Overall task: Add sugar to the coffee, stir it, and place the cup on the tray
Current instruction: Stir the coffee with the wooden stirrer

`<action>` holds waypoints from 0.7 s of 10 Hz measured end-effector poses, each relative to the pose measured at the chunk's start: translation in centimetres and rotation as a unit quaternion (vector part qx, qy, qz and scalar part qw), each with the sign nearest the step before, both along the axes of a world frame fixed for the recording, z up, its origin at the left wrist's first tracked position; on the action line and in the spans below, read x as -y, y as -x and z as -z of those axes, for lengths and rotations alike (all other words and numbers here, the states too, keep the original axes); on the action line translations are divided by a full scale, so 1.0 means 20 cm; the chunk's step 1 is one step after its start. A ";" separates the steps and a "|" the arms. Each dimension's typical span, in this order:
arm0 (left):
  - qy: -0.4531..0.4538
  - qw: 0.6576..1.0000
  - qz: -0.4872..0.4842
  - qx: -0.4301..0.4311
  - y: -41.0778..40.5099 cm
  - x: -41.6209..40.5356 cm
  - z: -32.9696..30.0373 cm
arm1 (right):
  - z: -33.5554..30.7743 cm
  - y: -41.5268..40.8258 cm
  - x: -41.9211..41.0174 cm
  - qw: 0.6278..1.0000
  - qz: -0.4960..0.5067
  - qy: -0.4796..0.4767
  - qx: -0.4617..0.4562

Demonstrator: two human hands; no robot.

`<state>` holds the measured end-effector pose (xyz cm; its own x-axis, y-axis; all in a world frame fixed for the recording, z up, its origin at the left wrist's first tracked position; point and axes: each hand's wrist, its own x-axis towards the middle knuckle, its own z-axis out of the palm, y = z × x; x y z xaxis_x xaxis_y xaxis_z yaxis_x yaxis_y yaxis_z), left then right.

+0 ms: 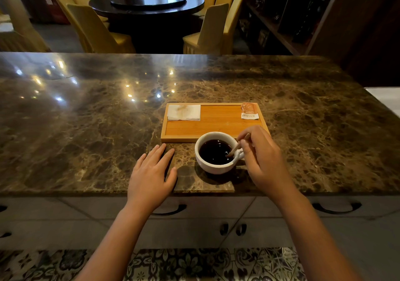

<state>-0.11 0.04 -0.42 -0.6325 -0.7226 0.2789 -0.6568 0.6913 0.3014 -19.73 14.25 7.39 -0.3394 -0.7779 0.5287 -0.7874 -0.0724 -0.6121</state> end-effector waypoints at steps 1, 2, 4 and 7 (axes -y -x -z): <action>-0.001 1.000 0.000 -0.001 0.00 0.00 0.00 | 0.00 -0.01 0.00 0.998 -0.001 0.001 0.056; -0.002 1.000 0.001 -0.002 0.00 0.00 0.00 | 0.01 -0.03 0.01 0.984 -0.019 0.019 0.178; -0.002 1.000 0.002 -0.004 0.00 0.00 -0.01 | 0.03 -0.04 0.06 0.991 0.003 0.056 0.120; 0.003 1.000 0.000 -0.006 0.00 0.00 0.00 | 0.03 -0.02 0.00 0.994 0.016 0.030 0.105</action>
<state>-0.17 0.12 -0.41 -0.6290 -0.7214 0.2898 -0.6535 0.6925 0.3055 -19.43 14.26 6.74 -0.4715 -0.7340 0.4889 -0.6454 -0.0906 -0.7584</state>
